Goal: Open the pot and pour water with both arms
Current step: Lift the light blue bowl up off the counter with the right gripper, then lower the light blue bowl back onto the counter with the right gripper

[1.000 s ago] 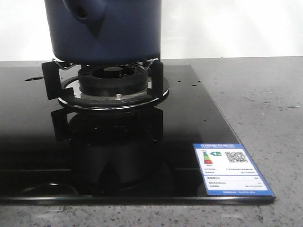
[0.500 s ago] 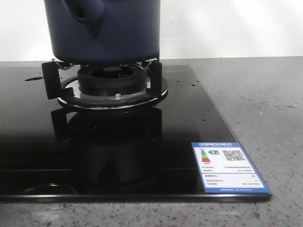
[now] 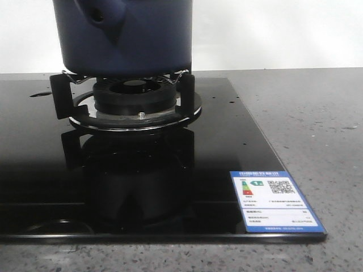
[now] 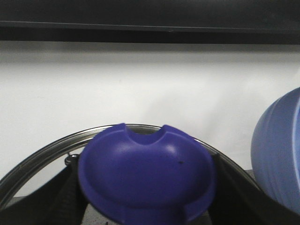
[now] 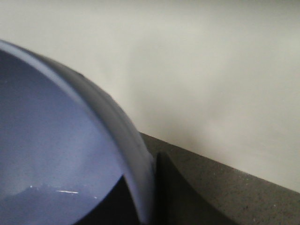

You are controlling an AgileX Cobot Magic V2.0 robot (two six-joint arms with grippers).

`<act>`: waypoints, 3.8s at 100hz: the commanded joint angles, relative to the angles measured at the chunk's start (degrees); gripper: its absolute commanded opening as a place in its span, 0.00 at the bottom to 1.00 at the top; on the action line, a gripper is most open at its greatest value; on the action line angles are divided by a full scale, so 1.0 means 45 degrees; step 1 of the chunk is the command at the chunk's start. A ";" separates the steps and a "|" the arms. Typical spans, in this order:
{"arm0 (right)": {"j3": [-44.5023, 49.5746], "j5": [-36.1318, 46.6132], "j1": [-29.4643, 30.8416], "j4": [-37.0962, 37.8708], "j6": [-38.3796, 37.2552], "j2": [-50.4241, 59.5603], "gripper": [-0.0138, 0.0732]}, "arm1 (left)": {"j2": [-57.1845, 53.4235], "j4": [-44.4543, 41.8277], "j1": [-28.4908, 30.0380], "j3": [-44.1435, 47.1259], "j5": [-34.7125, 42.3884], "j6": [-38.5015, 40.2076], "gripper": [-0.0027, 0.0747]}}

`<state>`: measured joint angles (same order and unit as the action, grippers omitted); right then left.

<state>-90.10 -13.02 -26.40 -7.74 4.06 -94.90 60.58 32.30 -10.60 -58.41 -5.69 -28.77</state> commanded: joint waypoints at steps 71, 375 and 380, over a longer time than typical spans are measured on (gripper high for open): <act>0.3860 1.2407 -0.0900 0.1078 0.0083 0.1047 0.11 | -0.0232 0.0052 0.0062 -0.0491 0.1177 0.0025 0.46; 0.3286 -0.8436 0.6523 -0.0675 0.0607 0.1268 0.21 | -0.0259 0.0528 -0.3493 -0.0491 0.1746 0.0025 0.47; 0.3286 -0.8537 0.6523 -0.0643 0.0689 0.1268 0.29 | -0.0259 0.0528 -0.3493 -0.0491 0.1746 0.0025 0.47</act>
<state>-73.95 -52.22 2.65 -10.05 5.63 -91.53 60.58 34.09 -25.71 -58.41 -3.12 -28.77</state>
